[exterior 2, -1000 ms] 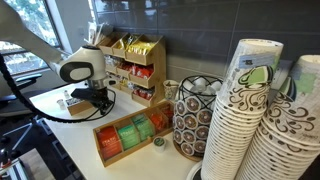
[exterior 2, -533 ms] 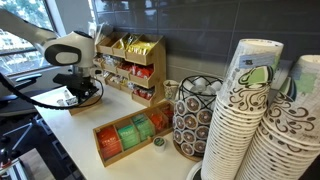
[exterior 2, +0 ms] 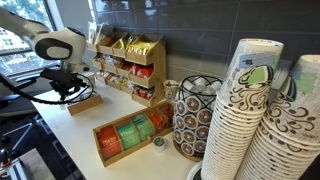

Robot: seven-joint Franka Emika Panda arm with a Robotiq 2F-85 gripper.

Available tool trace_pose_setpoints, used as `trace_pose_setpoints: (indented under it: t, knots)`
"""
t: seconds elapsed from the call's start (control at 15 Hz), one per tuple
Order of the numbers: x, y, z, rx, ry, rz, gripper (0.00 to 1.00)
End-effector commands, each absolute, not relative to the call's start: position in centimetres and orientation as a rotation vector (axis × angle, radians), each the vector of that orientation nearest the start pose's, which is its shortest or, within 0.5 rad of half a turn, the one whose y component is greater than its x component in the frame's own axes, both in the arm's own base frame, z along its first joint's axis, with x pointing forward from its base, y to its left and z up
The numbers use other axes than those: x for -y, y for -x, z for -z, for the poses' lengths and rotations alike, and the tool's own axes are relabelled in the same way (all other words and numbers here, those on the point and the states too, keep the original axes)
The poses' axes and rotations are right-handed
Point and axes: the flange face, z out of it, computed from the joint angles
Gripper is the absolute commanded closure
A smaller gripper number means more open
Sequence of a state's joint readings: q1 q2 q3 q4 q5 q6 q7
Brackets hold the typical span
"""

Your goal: Pick up the white sachet and put it in the wooden box of white sachets to the left

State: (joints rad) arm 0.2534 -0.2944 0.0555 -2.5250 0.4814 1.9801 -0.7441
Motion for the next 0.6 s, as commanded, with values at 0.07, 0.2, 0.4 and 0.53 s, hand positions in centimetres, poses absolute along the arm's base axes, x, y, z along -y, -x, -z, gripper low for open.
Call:
trace_pose_setpoints:
  t: [0.07, 0.2, 0.4, 0.53]
  knots:
    - [-17.1, -37.6, -36.3, 1.067, 2.452, -0.132, 0.99]
    - [-17.7, -37.9, -36.2, 1.067, 2.459, -0.082, 0.99]
    - [-18.4, -38.4, -36.0, 1.075, 2.485, 0.001, 0.98]
    - [-18.7, -38.6, -35.8, 1.075, 2.496, 0.038, 0.77]
